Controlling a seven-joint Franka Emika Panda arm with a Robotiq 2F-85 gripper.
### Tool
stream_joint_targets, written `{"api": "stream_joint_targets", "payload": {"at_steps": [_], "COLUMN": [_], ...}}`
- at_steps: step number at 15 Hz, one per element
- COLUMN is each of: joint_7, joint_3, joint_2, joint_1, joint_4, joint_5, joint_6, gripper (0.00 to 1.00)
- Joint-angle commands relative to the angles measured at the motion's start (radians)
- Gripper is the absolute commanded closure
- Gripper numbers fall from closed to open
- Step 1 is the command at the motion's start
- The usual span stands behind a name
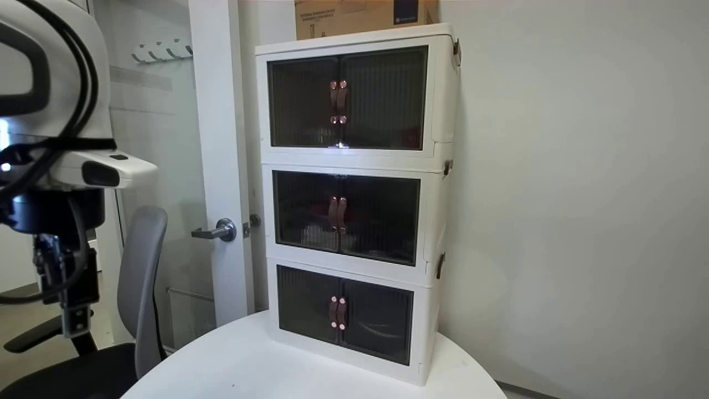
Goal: Open the doors of the topmost shelf
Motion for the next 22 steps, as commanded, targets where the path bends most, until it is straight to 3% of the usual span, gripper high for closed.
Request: {"api": "stream_joint_targets", "payload": {"at_steps": [1, 12, 13, 18, 21, 22], "joint_7": [0.001, 0.001, 0.091, 0.280, 0.483, 0.565], "joint_3": [-0.005, -0.005, 0.012, 0.001, 0.016, -0.026], "joint_2": [0.000, 0.000, 0.051, 0.252, 0.399, 0.445], "joint_1": [0.004, 0.004, -0.054, -0.185, -0.224, -0.177], "joint_4": [0.001, 0.001, 0.052, 0.277, 0.447, 0.512], "joint_5": [-0.002, -0.002, -0.112, -0.466, -0.680, -0.754], "joint_6": [-0.001, -0.001, 0.025, 0.174, 0.250, 0.247], "gripper": [0.00, 0.00, 0.00, 0.00, 0.00, 0.00]}}
